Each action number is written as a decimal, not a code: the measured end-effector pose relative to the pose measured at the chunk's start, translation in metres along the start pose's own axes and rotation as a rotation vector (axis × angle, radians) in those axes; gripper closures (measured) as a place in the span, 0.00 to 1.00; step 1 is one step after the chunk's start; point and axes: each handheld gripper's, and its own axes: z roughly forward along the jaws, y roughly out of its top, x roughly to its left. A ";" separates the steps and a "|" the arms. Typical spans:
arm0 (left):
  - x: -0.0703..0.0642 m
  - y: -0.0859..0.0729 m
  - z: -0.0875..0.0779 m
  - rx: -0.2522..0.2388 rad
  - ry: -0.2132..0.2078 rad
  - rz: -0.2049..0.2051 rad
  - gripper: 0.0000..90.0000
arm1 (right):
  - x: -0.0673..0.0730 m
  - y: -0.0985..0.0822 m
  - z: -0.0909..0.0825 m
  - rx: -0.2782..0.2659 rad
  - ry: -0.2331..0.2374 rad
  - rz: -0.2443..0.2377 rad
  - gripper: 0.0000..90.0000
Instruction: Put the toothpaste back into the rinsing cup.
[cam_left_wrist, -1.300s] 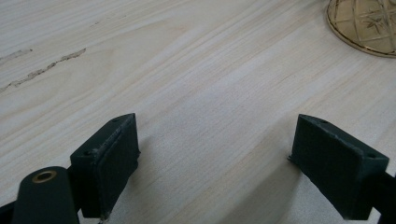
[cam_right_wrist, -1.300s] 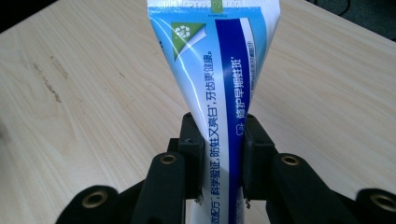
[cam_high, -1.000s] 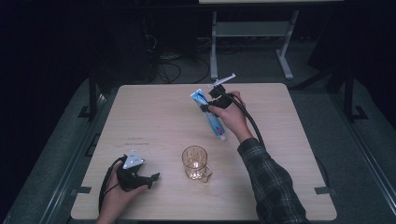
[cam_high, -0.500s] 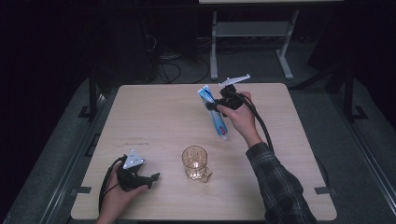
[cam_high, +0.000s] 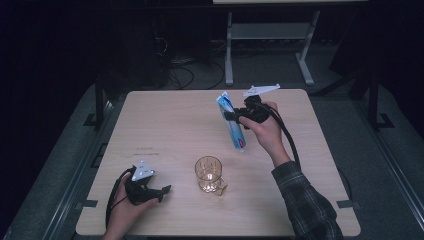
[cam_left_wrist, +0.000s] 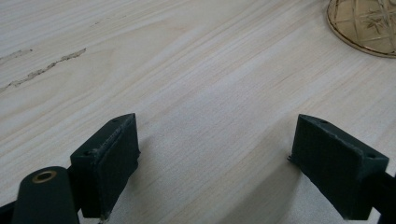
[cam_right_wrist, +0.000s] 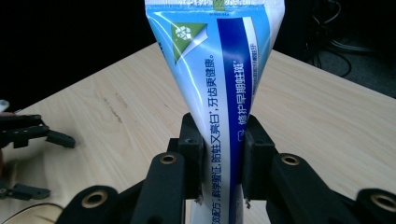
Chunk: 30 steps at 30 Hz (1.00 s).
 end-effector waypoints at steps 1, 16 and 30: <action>0.000 0.000 0.000 0.000 0.000 0.002 0.15 | 0.001 0.000 -0.002 -0.004 0.003 -0.002 0.81; 0.000 0.000 0.000 -0.004 0.000 -0.002 0.15 | 0.020 -0.008 -0.033 -0.084 0.051 -0.031 0.81; 0.000 0.000 0.000 -0.002 -0.001 -0.002 0.15 | 0.047 -0.007 -0.055 -0.163 0.116 -0.074 0.81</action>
